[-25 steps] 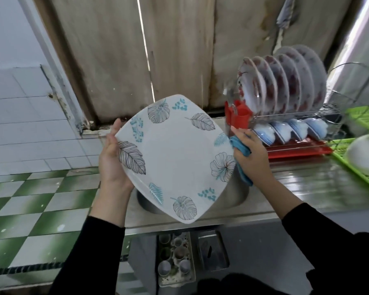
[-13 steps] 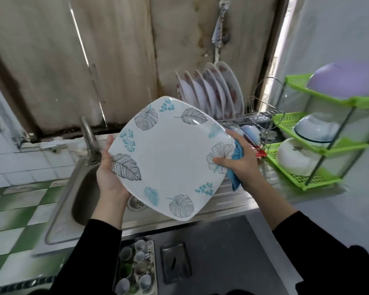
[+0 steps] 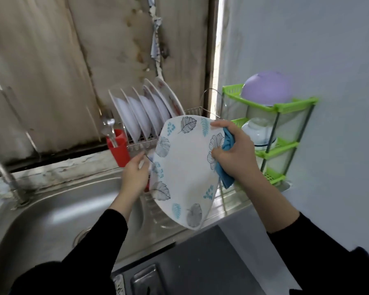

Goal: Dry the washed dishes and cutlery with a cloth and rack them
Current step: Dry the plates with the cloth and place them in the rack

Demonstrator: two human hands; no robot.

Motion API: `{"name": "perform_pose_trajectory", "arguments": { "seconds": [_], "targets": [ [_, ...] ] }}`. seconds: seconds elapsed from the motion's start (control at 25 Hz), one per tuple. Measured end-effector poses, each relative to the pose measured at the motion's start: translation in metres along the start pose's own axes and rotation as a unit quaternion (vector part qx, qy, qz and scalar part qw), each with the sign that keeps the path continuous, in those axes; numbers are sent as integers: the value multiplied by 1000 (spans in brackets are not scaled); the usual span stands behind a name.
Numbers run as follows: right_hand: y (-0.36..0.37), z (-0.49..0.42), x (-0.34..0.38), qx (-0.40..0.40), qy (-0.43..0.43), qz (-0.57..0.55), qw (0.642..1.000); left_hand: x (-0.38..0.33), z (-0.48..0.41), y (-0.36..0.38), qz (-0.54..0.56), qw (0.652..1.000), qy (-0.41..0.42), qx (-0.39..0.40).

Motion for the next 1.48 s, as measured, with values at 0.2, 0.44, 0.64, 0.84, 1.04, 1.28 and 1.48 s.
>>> {"name": "perform_pose_trajectory", "arguments": {
  "seconds": [0.2,0.44,0.64,0.84,1.04,1.28,1.48],
  "targets": [
    [-32,-24,10,-24,-18,177,984,-78,-68,32,-235,947,220,6],
    [-52,-83,31,-62,-30,259,963,-128,-155,42,-418,861,284,-58],
    [-55,-138,56,-89,-77,278,953,-128,-197,34,-503,826,237,-99],
    [-50,-185,76,-74,-108,328,935,-116,-207,34,-499,824,239,-121],
    [-45,-221,81,-67,-123,360,922,-113,-211,34,-500,809,268,-153],
    [-22,-257,59,-28,-132,343,930,-111,-213,32,-501,801,281,-171],
    [0,-289,35,11,-144,326,934,-109,-212,32,-498,793,295,-189]
  ]
}}
Point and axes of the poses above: each hand's wrist, its own z-axis away from the middle knuckle, its own y-axis out of the palm, x = y × z, the point moved 2 cm from there along -z, towards the middle knuckle, and after that the axes turned 14 degrees about x, right-handed, at the moved point
